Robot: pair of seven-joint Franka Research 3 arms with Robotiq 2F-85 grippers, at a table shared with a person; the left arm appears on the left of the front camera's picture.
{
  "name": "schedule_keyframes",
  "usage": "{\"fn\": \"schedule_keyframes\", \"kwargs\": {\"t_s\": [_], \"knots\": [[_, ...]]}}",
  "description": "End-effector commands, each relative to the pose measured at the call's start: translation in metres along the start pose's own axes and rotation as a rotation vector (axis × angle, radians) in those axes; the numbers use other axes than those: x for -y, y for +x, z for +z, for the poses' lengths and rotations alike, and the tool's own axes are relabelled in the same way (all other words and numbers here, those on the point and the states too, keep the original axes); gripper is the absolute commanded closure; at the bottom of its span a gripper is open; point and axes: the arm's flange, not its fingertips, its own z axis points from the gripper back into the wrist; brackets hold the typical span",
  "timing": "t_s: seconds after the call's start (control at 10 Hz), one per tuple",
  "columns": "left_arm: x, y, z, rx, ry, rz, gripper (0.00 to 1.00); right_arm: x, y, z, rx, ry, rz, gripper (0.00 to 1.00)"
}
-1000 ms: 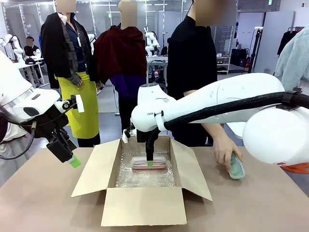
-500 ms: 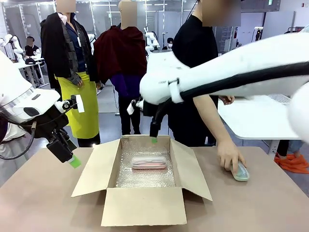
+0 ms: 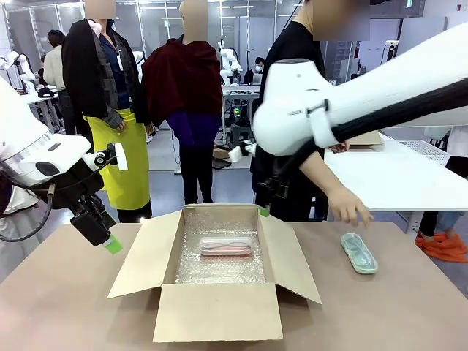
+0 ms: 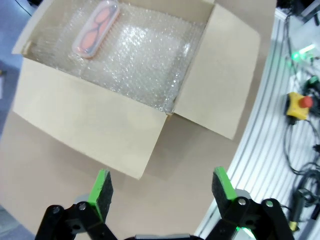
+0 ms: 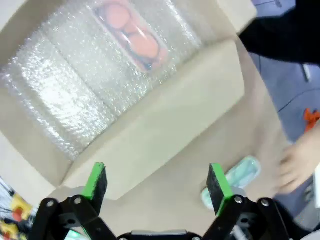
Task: Pack the glasses set securely to prepare it for shipping.
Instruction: Put the Glasses case from the right side of the table into the Package Box.
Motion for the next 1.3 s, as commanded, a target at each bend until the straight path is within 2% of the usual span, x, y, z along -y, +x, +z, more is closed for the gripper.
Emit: {"fn": "schedule_keyframes", "kwargs": {"t_s": [0.0,0.2,0.4,0.7,0.8,0.9,1.2], "knots": [[0.001,-0.002,0.001,0.007,-0.015,-0.003,0.0,-0.004,-0.053,-0.006,0.072,-0.021,-0.166,0.0],[0.001,-0.002,0.001,0.007,-0.015,-0.003,0.0,0.026,-0.111,-0.01,0.105,0.001,-0.362,0.0],[0.001,-0.002,0.001,0.007,-0.015,-0.003,0.0,0.052,-0.163,-0.004,0.067,-0.004,-0.505,0.0],[0.001,-0.002,0.001,0.007,-0.015,-0.003,0.0,0.079,-0.201,-0.019,-0.001,-0.048,-0.712,0.0],[0.001,-0.002,0.001,0.007,-0.015,-0.003,0.0,0.082,-0.204,-0.022,-0.012,-0.053,-0.726,0.0],[0.001,-0.002,0.001,0.007,-0.015,-0.003,0.0,0.087,-0.206,-0.016,0.025,-0.012,-0.635,0.0],[0.001,-0.002,0.001,0.007,-0.015,-0.003,0.0,0.087,-0.206,-0.016,0.025,-0.012,-0.635,0.0]]}}
